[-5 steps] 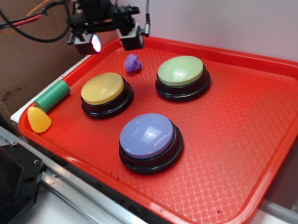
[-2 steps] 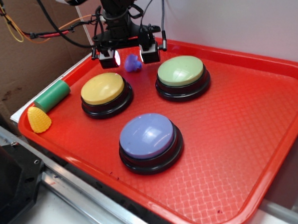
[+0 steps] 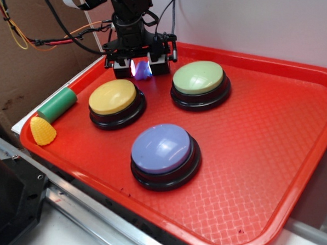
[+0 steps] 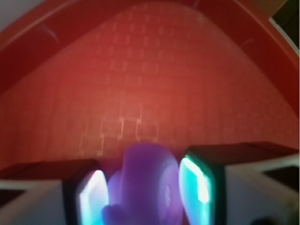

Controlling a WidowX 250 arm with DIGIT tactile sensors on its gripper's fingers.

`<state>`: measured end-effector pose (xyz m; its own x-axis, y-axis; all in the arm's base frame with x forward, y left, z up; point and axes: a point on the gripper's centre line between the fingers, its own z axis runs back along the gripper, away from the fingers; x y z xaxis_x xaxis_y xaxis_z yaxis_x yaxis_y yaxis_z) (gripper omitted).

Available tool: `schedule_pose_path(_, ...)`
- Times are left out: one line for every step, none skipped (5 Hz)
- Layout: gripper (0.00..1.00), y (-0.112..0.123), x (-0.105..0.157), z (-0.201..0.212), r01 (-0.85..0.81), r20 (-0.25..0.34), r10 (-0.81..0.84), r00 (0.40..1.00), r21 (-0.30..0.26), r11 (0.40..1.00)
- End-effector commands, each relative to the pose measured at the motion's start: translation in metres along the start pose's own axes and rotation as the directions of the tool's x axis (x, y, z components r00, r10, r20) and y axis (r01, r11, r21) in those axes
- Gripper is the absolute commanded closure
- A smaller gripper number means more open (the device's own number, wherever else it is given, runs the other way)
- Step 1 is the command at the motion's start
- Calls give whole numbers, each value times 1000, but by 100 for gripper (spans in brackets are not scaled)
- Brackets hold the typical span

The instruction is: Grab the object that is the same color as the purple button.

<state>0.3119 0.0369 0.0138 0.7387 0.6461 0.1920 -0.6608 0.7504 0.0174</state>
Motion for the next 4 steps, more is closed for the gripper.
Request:
schedule_pose_path(100, -5, 0, 103, 333, -49, -337, 940, -76, 940)
schedule_pose_path(100, -4, -31, 142, 438, -50, -452, 891, -172, 883)
schedule_pose_path(100, 4, -60, 173, 452, -61, -477, 877, -234, 861)
schedule_pose_path(100, 26, -81, 193, 409, -69, -444, 893, -284, 867)
